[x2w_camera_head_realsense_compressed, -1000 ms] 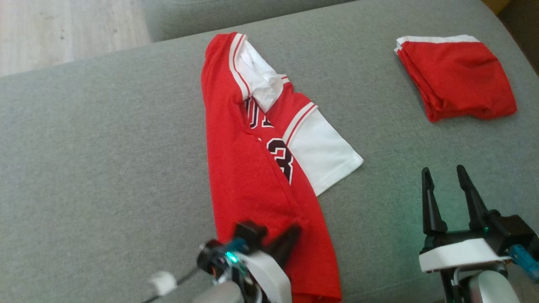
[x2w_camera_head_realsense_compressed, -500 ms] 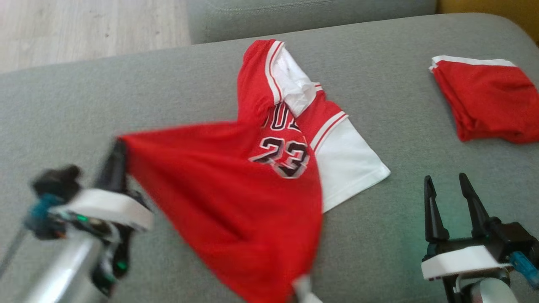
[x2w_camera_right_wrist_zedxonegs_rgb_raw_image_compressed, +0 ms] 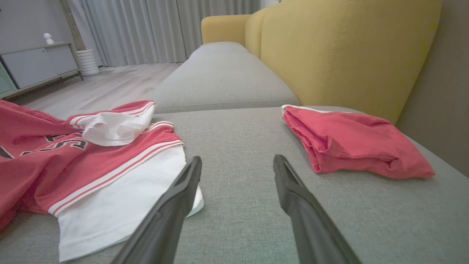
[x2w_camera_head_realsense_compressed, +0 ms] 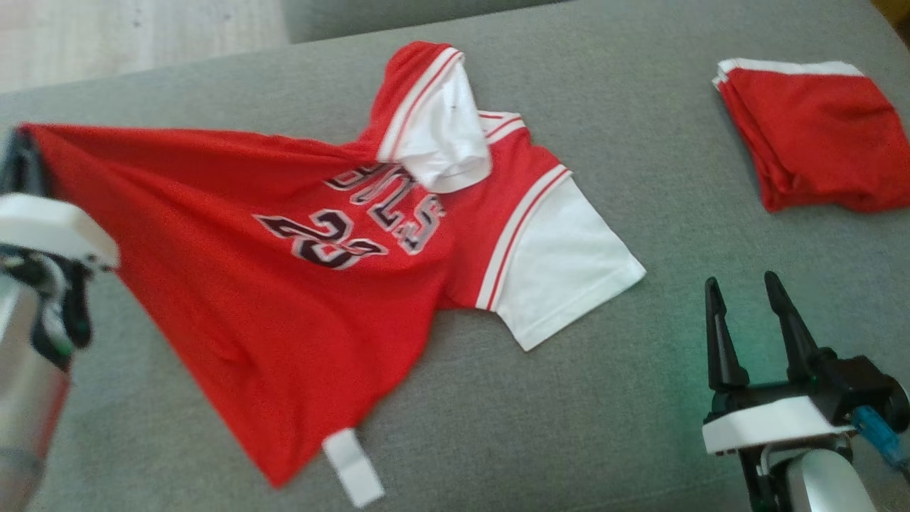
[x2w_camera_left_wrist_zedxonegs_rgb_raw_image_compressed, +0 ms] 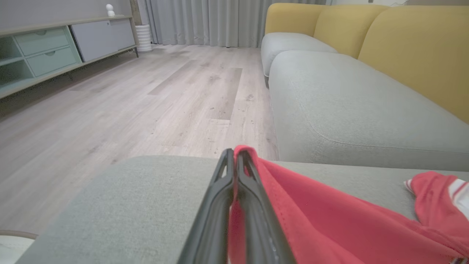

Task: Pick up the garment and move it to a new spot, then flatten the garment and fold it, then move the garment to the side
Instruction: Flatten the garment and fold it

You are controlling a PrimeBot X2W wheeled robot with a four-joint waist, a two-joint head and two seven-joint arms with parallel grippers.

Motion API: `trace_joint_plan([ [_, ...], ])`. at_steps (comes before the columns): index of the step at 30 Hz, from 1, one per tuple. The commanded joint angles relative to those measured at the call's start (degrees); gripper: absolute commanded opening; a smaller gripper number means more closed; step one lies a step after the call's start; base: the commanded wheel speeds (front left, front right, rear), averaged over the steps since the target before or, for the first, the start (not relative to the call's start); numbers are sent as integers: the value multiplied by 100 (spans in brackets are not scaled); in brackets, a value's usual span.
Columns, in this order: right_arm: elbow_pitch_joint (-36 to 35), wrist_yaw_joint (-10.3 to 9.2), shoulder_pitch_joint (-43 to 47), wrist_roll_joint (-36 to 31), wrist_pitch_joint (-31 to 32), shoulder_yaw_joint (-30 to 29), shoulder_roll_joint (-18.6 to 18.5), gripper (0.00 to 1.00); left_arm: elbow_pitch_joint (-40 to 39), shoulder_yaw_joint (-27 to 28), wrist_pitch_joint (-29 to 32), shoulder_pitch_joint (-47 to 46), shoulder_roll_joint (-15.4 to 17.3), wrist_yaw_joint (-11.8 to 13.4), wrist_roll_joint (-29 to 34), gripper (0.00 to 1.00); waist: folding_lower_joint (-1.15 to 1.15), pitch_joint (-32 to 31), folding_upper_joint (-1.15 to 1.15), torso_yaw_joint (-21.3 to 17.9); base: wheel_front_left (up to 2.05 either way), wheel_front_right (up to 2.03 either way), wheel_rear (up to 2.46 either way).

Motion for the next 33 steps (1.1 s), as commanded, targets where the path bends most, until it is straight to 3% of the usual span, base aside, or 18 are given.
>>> trace_joint_plan([
  [1, -157, -4, -214, 10, -52, 114, -37, 100, 8, 309, -56, -428, 361, -8, 65, 0, 0, 59, 0, -73, 0, 0, 0],
  [7, -136, -4, -281, 41, -52, 129, -37, 100, 843, 330, -314, -909, 517, -41, 256, 0, 0, 120, 0, -191, 0, 0, 0],
  [8, -132, -4, -283, 48, -52, 126, -37, 100, 961, 321, -352, -956, 524, -72, 272, 12, 0, 114, 0, -197, 0, 0, 0],
  [9, -128, -4, -277, 51, -52, 124, -37, 100, 1073, 314, -396, -990, 525, -107, 283, 41, 0, 99, 0, -198, 0, 0, 0],
  [10, -122, -4, -265, 52, -52, 118, -37, 100, 1171, 302, -442, -1005, 514, -146, 290, 87, 0, 77, 0, -192, 0, 0, 0],
  [11, -113, -4, -245, 56, -52, 107, -37, 100, 1254, 289, -486, -1005, 493, -184, 290, 100, 0, 49, 0, -179, 0, 0, 0],
  [17, -70, -4, -105, 35, -52, 23, -37, 100, 1492, 334, -882, -778, 310, -344, 186, 100, 0, -271, 0, 4, 0, 0, 0],
  [23, -65, -4, 55, -47, -52, -134, -37, 100, 1219, 438, -1123, -260, 86, -474, 29, 100, 0, -586, 0, 278, 0, 0, 0],
  [28, -43, -4, 171, -171, -52, -169, -37, 100, 1192, 243, -566, 214, 54, -718, -139, 100, 0, -774, 0, 573, 0, 0, 0],
  [33, -22, -4, 214, -194, -52, -206, -37, 100, 937, 254, -647, 340, 127, -710, -145, 100, 0, -947, 0, 765, 0, 0, 0],
])
